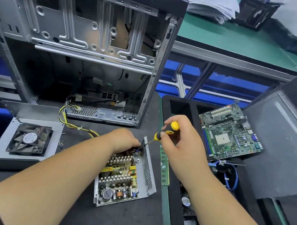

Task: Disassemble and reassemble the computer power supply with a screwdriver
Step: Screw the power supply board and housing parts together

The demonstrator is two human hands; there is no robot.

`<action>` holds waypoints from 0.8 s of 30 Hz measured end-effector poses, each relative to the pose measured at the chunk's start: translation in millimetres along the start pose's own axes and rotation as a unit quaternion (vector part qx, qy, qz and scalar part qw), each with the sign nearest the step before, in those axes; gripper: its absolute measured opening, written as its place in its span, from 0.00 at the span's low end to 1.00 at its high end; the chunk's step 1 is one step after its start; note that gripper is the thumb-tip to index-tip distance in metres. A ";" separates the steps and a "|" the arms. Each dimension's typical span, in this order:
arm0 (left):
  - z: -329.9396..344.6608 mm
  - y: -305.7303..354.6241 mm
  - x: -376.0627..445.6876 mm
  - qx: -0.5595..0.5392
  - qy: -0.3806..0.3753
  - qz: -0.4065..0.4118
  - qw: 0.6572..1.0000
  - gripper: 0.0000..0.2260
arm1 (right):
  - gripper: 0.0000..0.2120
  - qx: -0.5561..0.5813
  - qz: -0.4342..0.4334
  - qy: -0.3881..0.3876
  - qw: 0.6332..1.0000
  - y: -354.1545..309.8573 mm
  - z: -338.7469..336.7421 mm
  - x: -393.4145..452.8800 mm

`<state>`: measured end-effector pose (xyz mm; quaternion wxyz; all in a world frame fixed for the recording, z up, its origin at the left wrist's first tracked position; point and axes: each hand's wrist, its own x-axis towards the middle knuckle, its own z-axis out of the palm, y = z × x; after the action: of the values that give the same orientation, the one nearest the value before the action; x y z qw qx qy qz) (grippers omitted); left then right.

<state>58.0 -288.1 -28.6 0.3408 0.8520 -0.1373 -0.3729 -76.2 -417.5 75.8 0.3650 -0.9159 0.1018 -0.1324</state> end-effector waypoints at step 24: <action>0.6 -4.8 4.9 0.034 0.003 0.021 0.999 0.14 | 0.10 -0.085 -0.031 -0.068 0.994 8.8 28.7 3.9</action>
<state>60.8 -287.2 -34.8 0.3198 0.8611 -0.1667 -0.3583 -64.3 -406.5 50.3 0.2874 -0.9533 0.0592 -0.0714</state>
